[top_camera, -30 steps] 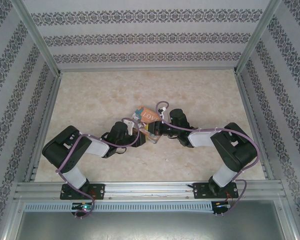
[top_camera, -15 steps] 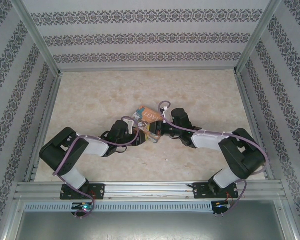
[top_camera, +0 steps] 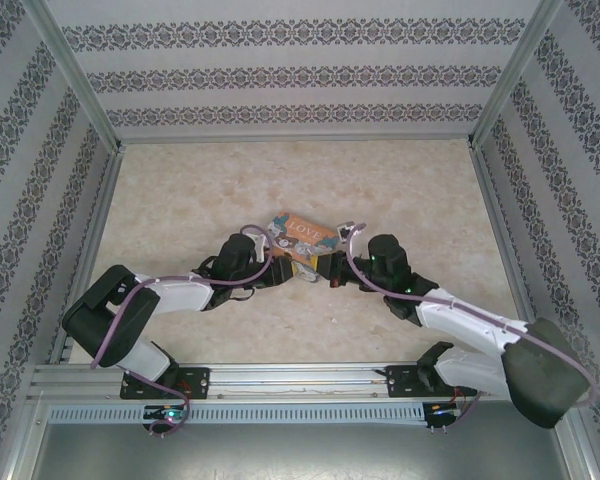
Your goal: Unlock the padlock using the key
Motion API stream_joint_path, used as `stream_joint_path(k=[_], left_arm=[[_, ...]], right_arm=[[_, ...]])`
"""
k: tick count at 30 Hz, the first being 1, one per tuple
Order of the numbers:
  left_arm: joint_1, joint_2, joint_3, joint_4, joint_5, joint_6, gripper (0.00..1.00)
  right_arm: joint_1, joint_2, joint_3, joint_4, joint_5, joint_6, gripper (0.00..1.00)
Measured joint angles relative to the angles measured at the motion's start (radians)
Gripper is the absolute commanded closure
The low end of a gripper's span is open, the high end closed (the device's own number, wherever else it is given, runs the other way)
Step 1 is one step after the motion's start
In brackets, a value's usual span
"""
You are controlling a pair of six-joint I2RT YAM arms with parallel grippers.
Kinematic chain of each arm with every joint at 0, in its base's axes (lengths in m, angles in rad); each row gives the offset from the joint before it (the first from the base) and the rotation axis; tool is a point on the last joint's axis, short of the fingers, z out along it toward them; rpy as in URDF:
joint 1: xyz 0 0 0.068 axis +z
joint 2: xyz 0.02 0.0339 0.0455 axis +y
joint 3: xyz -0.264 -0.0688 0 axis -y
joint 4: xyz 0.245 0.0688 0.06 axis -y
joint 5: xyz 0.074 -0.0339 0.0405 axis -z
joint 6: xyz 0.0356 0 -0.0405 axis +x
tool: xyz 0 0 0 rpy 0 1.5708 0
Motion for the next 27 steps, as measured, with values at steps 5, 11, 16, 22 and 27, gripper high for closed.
stream_joint_path(k=[5,11,16,22,27], left_arm=[[0.000,-0.008,0.029,-0.044,0.014,-0.052,0.75],[0.000,-0.022,0.079,-0.120,0.017,-0.079,0.74],[0.000,-0.024,0.099,-0.153,0.028,-0.098,0.74],[0.000,-0.024,0.112,-0.178,0.043,-0.105,0.74],[0.000,-0.024,0.120,-0.188,0.046,-0.108,0.74]], right_arm=[[0.084,-0.076,-0.062,-0.033,0.081,-0.063,1.00],[0.195,-0.073,-0.127,-0.063,0.205,-0.125,1.00],[0.239,-0.023,-0.134,-0.065,0.283,-0.163,1.00],[0.259,0.046,-0.133,-0.066,0.344,-0.208,1.00],[0.273,0.097,-0.111,-0.074,0.380,-0.238,1.00]])
